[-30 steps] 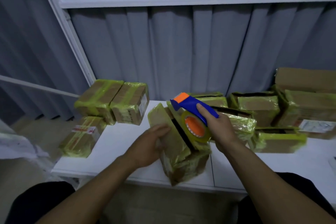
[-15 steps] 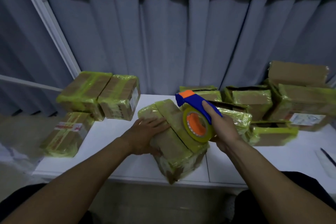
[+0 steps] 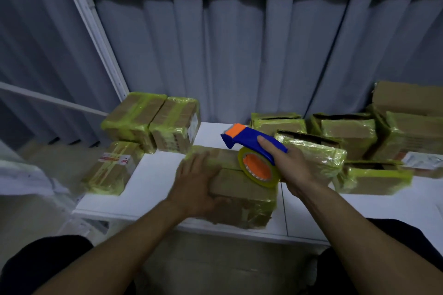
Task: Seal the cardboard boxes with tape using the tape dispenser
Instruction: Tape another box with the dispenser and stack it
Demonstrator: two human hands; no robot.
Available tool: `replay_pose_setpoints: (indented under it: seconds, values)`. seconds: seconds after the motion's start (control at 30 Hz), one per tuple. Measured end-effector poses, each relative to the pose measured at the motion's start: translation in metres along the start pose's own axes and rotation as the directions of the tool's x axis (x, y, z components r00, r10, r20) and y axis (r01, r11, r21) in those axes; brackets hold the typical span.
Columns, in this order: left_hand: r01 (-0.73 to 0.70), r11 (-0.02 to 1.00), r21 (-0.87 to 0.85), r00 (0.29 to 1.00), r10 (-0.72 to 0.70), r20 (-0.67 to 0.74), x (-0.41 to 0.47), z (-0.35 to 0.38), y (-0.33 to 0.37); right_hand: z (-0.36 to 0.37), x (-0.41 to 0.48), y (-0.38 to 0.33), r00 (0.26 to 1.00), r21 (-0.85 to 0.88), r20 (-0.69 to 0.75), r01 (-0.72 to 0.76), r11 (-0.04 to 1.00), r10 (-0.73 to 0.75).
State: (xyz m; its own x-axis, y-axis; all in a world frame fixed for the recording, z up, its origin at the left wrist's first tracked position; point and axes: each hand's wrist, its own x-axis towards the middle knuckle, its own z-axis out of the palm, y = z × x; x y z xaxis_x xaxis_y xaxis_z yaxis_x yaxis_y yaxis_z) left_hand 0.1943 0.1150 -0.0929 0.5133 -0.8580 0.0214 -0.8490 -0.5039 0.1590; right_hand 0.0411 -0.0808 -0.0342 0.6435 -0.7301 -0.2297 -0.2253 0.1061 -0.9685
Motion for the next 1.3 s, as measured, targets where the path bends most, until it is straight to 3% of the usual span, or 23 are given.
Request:
replay_pose_setpoints:
  seconds: [0.13,0.43,0.6,0.73,0.83,0.9,0.97,1.1,1.2,1.3]
  values:
    - [0.027,1.000,0.005,0.984,-0.027,0.175,-0.006,-0.010,-0.035,0.004,0.001,0.001,1.000,-0.019,-0.011,-0.008,1.000,0.007]
    - [-0.011,1.000,-0.016,0.989,0.014,0.147,-0.040,-0.012,0.004,0.008,0.000,-0.004,0.986,-0.154,0.147,0.107,0.982,-0.084]
    - [0.063,0.884,-0.462,0.996,-0.086,-0.028,-0.036,-0.013,-0.016,0.016,0.003,0.001,0.983,-0.210,0.174,0.098,0.973,-0.062]
    - [0.090,0.947,-0.310,0.996,-0.085,0.030,-0.033,-0.010,-0.027,0.019,0.006,-0.001,0.981,-0.223,0.179,0.117,0.968,-0.077]
    - [0.098,0.926,-0.365,0.995,-0.083,0.057,-0.028,-0.006,-0.036,0.019,0.010,-0.003,0.976,-0.180,0.207,0.100,0.979,-0.061]
    - [0.160,0.843,-0.513,0.987,-0.143,0.073,-0.024,-0.008,-0.040,0.017,0.011,-0.008,0.971,-0.117,0.235,0.067,0.991,-0.038]
    - [0.228,0.699,-0.678,0.967,-0.244,0.074,-0.022,-0.016,-0.040,0.015,0.009,-0.015,0.961,-0.057,0.273,0.058,0.997,-0.040]
    - [0.230,0.510,-0.829,0.882,-0.469,-0.043,-0.019,-0.047,-0.037,0.015,0.007,-0.017,0.955,-0.010,0.287,0.084,0.996,-0.077]
    - [0.223,0.300,-0.928,0.895,-0.440,0.073,-0.018,-0.063,-0.031,0.017,0.006,-0.016,0.948,0.016,0.303,0.098,0.995,-0.098]
    - [0.205,0.237,-0.950,0.912,-0.397,0.098,-0.017,-0.068,-0.023,0.018,0.004,-0.016,0.939,0.025,0.318,0.127,0.992,-0.129]
